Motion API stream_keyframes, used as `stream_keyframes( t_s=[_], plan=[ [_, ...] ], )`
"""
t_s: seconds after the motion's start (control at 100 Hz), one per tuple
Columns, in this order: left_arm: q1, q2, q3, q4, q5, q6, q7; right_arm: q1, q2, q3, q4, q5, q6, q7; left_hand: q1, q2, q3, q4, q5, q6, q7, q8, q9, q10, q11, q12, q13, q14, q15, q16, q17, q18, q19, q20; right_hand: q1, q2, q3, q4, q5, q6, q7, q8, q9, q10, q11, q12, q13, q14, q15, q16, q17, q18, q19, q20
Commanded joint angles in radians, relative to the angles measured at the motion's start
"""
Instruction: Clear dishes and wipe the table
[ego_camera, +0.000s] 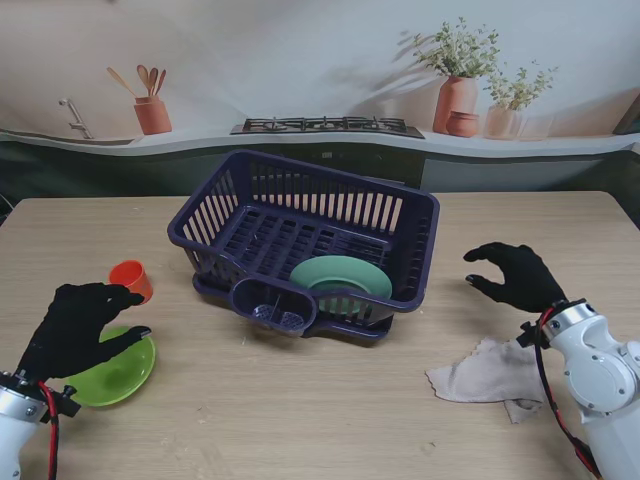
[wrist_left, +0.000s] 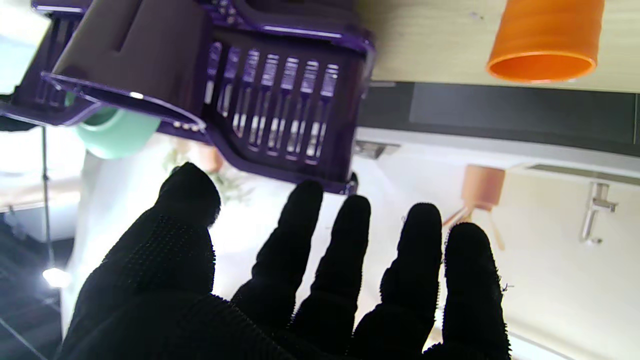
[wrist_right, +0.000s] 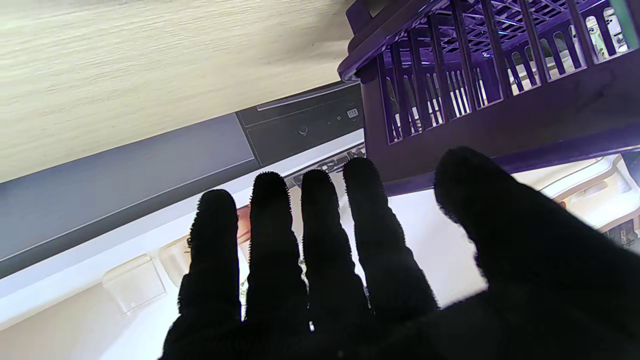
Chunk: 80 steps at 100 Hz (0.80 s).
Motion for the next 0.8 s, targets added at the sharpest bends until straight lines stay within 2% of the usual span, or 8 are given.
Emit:
stream_keyframes(
  t_s=[0.0, 0.19, 0.42, 0.44, 0.49, 0.63, 0.79],
  plan=[
    [0.024, 0.006, -0.009, -0.029, -0.015, 0.016, -0.036, -0.003, -0.003, 0.0, 0.007, -0.005, -0.006, 0.009, 0.022, 0.036, -0.025, 0.029, 0.03, 0.025, -0.051, -0.012, -0.03, 0.031, -0.016, -0.013, -0.039, 0.03, -0.006, -0.006, -0.023, -0.015, -0.029, -0.01, -0.015, -0.008, -0.005, 0.016, -0.023, -0.003, 0.004, -0.01, -0.028, -0.013, 0.009, 0.006, -0.026, -0.024, -0.006, -0.011, -0.016, -0.035, -0.019, 0.012],
    [0.092, 0.007, -0.032, -0.089, 0.032, 0.098, -0.054, -0.003, -0.004, -0.002, 0.016, -0.002, -0.007, 0.004, 0.016, 0.043, -0.05, 0.029, 0.018, 0.056, -0.087, -0.01, -0.064, 0.047, -0.036, -0.023, -0.077, 0.025, -0.043, -0.028, -0.05, -0.042, -0.075, -0.036, -0.021, -0.009, -0.005, 0.015, -0.023, -0.002, 0.002, -0.012, -0.029, -0.014, 0.009, 0.006, -0.028, -0.025, -0.008, -0.011, -0.017, -0.036, -0.022, 0.014],
    [0.178, 0.001, -0.039, -0.138, 0.06, 0.199, -0.055, -0.008, -0.003, -0.005, 0.014, -0.007, 0.004, 0.007, -0.019, 0.056, -0.106, 0.024, 0.017, 0.097, -0.105, -0.022, -0.074, 0.077, -0.053, -0.034, -0.087, 0.032, -0.069, -0.052, -0.051, -0.042, -0.092, -0.049, -0.019, -0.01, -0.003, 0.015, -0.023, 0.001, -0.001, -0.015, -0.032, -0.012, 0.008, 0.005, -0.032, -0.025, -0.009, -0.011, -0.021, -0.035, -0.026, 0.016],
    [0.182, 0.001, -0.039, -0.14, 0.061, 0.205, -0.058, -0.008, -0.003, -0.005, 0.013, -0.007, 0.005, 0.007, 0.023, 0.078, -0.206, 0.04, 0.02, 0.099, -0.108, -0.036, -0.074, 0.081, -0.053, -0.037, -0.087, 0.029, -0.06, -0.069, -0.048, -0.039, -0.086, -0.052, -0.019, -0.01, -0.003, 0.015, -0.023, 0.0, -0.001, -0.016, -0.032, -0.013, 0.008, 0.006, -0.032, -0.025, -0.009, -0.011, -0.021, -0.035, -0.026, 0.016],
    [0.191, 0.002, -0.036, -0.142, 0.063, 0.219, -0.064, -0.008, -0.003, -0.006, 0.013, -0.008, 0.008, 0.007, 0.023, 0.087, -0.248, 0.042, 0.025, 0.104, -0.106, -0.039, -0.07, 0.086, -0.052, -0.037, -0.083, 0.034, -0.056, -0.072, -0.043, -0.035, -0.077, -0.05, -0.018, -0.009, -0.003, 0.015, -0.023, 0.001, -0.001, -0.016, -0.032, -0.013, 0.009, 0.006, -0.033, -0.026, -0.009, -0.011, -0.021, -0.037, -0.027, 0.017],
    [0.203, 0.005, -0.021, -0.14, 0.078, 0.259, -0.08, -0.005, -0.001, -0.011, 0.017, -0.023, 0.01, 0.008, 0.0, 0.096, -0.282, 0.039, 0.029, 0.116, -0.103, -0.037, -0.065, 0.099, -0.049, -0.035, -0.082, 0.044, -0.047, -0.067, -0.039, -0.032, -0.061, -0.041, -0.019, -0.009, -0.003, 0.015, -0.024, 0.002, -0.003, -0.017, -0.034, -0.012, 0.009, 0.006, -0.035, -0.024, -0.009, -0.011, -0.022, -0.037, -0.028, 0.019],
    [0.188, 0.008, 0.008, -0.116, 0.06, 0.284, -0.095, -0.003, 0.0, -0.017, 0.018, -0.026, 0.02, 0.012, -0.019, 0.099, -0.318, 0.037, 0.029, 0.121, -0.104, -0.038, -0.069, 0.104, -0.05, -0.035, -0.089, 0.045, -0.049, -0.069, -0.044, -0.039, -0.062, -0.04, -0.019, -0.008, -0.004, 0.015, -0.023, 0.003, -0.003, -0.018, -0.037, -0.011, 0.009, 0.006, -0.038, -0.025, -0.009, -0.011, -0.025, -0.039, -0.031, 0.02]
  ],
)
